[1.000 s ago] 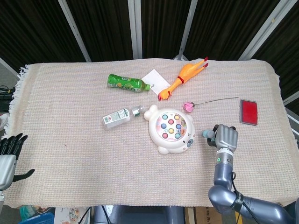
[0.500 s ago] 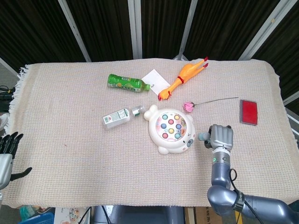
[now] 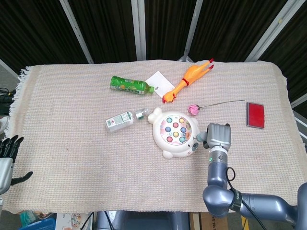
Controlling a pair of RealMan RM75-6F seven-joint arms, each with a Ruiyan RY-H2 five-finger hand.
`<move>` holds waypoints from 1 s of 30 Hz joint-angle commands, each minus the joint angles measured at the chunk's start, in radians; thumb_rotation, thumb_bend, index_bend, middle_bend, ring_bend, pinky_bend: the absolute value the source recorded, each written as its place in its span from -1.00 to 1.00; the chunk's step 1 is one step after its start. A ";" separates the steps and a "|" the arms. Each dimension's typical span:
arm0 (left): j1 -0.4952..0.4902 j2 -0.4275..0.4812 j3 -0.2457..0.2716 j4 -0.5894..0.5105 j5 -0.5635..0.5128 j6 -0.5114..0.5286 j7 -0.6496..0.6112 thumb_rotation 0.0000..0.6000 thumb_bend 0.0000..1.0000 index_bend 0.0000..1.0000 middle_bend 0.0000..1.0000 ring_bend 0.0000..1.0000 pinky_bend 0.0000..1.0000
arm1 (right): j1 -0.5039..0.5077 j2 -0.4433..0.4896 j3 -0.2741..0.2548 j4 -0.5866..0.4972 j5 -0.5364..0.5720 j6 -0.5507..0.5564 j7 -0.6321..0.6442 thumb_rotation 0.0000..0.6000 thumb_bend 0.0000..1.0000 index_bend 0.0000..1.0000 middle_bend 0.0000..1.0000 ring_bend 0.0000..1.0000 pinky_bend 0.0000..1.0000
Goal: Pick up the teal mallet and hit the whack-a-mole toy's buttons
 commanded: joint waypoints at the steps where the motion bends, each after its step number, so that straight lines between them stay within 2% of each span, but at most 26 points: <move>1: 0.000 0.001 -0.001 0.000 -0.002 -0.001 -0.001 1.00 -1.00 -0.85 -1.00 -1.00 -1.00 | 0.024 -0.012 0.009 -0.003 0.022 0.013 -0.019 1.00 0.10 0.66 0.26 0.03 -0.61; 21: 0.002 0.002 0.002 -0.002 0.002 0.002 -0.003 1.00 -1.00 -0.85 -1.00 -1.00 -1.00 | 0.168 -0.082 0.064 0.022 0.118 0.103 -0.104 1.00 0.10 0.67 0.26 0.03 -0.61; 30: 0.001 0.005 0.002 -0.001 0.004 -0.002 -0.009 1.00 -1.00 -0.85 -1.00 -1.00 -1.00 | 0.194 -0.117 0.058 0.041 0.138 0.108 -0.107 1.00 0.10 0.67 0.26 0.03 -0.61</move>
